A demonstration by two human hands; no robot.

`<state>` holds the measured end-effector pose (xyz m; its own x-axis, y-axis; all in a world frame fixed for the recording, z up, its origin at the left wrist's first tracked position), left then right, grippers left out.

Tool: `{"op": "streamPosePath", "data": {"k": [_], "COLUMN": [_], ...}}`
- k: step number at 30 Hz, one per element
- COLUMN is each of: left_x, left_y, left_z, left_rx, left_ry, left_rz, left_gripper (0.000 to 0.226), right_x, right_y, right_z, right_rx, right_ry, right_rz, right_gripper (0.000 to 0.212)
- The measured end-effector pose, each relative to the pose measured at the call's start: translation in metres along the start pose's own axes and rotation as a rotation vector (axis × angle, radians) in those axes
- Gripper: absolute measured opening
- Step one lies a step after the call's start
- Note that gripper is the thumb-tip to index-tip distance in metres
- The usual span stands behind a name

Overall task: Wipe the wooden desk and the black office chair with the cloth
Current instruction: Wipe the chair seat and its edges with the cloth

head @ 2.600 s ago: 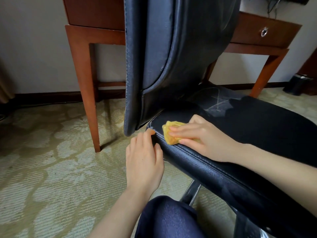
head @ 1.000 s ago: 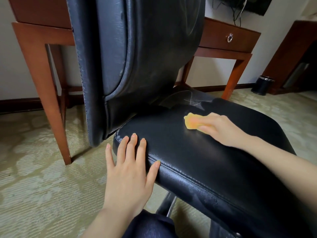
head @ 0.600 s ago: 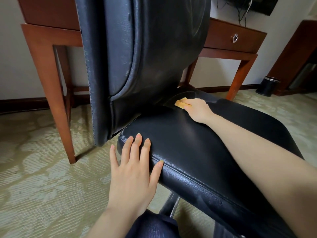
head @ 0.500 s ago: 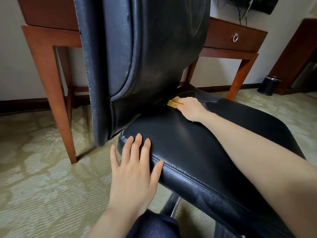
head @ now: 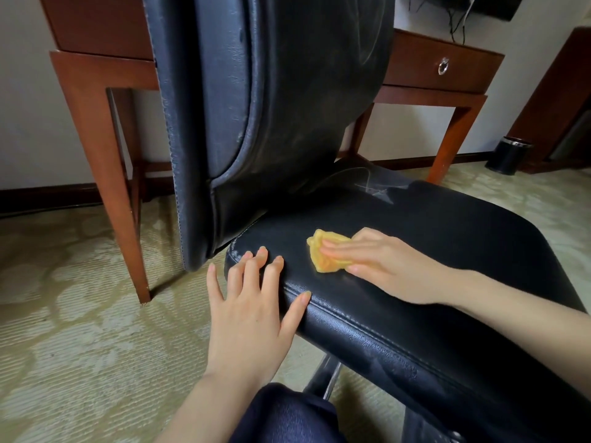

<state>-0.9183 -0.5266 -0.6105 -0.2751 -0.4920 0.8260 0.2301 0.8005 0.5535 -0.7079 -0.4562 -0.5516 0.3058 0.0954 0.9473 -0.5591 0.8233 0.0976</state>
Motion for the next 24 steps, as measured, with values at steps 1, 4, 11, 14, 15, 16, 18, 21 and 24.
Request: {"op": "streamPosePath", "data": {"k": [1,4,11,14,15,16,18,21,24], "left_x": [0.000,0.000,0.001,0.001,0.001,0.000,-0.001,-0.001,0.000], "left_y": [0.000,0.001,0.003,0.003,0.003,0.002,0.001,0.001,0.004], "left_z": [0.000,0.001,0.000,0.000,-0.001,0.000,-0.001,-0.001,-0.001], "left_rx": [-0.001,-0.005,-0.029,-0.030,-0.029,-0.026,-0.025,-0.022,-0.016], "left_ry": [0.000,0.002,0.022,0.030,0.032,0.032,0.031,0.034,0.017], "left_rz": [-0.001,-0.012,-0.032,-0.042,-0.044,-0.046,-0.047,-0.044,-0.053], "left_gripper": [0.057,0.057,0.058,0.058,0.058,0.058,0.057,0.055,0.055], "right_x": [0.001,0.006,0.022,0.026,0.025,0.023,0.018,0.010,0.008], "right_y": [-0.010,-0.026,0.021,0.062,0.075,0.090,0.115,0.151,0.177], "right_z": [0.001,0.001,-0.040,-0.052,-0.056,-0.062,-0.073,-0.081,-0.071], "right_rx": [0.014,0.097,-0.066,-0.193,-0.212,-0.218,-0.258,-0.345,-0.452], "right_ry": [0.010,-0.010,-0.173,-0.167,-0.158,-0.162,-0.201,-0.292,-0.426], "right_rz": [0.006,0.001,-0.081,-0.086,-0.091,-0.103,-0.135,-0.170,-0.116], "right_gripper": [0.045,0.045,0.037,0.035,0.035,0.035,0.035,0.037,0.044]}}
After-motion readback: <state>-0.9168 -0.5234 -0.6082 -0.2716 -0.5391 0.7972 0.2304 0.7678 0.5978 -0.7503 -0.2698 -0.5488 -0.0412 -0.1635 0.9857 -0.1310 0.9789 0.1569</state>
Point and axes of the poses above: each hand's wrist, its own y-axis towards the middle knuckle, its own x-axis out of the back of the hand, z = x × y, the point moved 2 cm from there along y, towards the middle knuckle, and after that the axes turned 11 degrees about -x, right-handed, at the moved point
